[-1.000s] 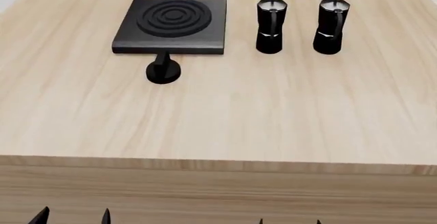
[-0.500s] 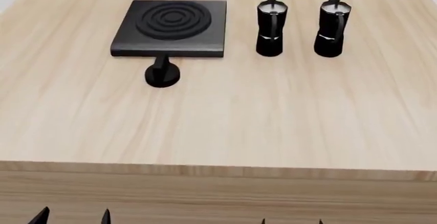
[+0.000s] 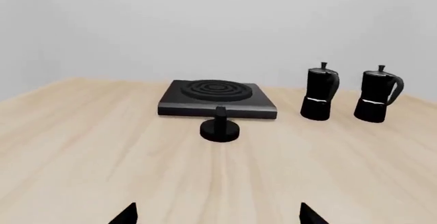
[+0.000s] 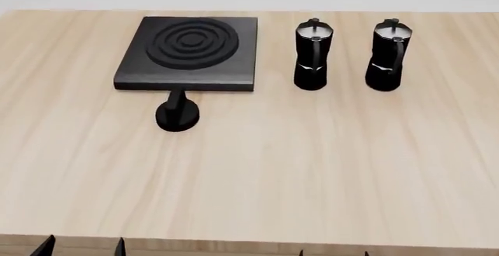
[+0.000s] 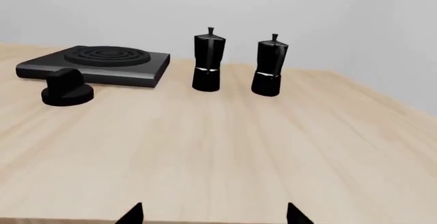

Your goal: Put the right moka pot on the stove.

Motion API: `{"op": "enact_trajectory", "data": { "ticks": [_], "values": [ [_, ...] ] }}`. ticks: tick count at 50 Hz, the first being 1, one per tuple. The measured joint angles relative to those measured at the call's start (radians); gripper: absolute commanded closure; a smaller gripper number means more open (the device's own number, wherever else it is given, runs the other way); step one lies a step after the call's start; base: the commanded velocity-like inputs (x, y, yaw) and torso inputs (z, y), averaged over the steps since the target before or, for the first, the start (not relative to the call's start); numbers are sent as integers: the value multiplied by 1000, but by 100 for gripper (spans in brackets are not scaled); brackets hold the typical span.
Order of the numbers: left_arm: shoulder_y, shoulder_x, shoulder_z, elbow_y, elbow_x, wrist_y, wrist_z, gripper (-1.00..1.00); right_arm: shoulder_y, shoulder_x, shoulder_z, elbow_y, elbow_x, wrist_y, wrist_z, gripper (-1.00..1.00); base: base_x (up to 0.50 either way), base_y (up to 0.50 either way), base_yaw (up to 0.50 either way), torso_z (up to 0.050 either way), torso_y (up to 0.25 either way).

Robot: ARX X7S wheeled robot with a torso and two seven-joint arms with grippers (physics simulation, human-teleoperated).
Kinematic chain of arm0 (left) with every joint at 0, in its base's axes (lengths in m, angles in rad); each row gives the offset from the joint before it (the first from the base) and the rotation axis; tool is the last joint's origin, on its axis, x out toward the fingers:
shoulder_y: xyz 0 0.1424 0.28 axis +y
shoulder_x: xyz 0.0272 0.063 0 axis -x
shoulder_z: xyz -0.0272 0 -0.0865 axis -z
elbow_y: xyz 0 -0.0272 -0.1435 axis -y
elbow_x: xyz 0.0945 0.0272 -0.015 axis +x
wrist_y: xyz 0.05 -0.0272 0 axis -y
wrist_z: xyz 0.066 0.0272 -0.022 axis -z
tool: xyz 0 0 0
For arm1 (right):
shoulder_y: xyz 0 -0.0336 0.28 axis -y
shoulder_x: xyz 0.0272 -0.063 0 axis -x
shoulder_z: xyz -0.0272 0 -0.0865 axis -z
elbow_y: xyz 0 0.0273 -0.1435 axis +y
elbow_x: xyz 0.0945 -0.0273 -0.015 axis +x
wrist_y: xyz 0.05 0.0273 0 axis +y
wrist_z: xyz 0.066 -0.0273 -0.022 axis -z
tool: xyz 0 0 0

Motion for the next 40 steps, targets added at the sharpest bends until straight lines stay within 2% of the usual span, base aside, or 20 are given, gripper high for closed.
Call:
{"op": "enact_trajectory", "data": {
  "ticks": [26, 40],
  "values": [
    [-3, -17, 19, -5, -17, 13, -17, -100, 10, 13, -24, 25, 12, -16, 22, -100, 337, 8, 0, 0, 0],
    [-4, -24, 27, -6, -24, 15, -28, -100, 14, 20, -35, 37, 16, -24, 32, -100, 232, 85, 0, 0, 0]
  ]
}}
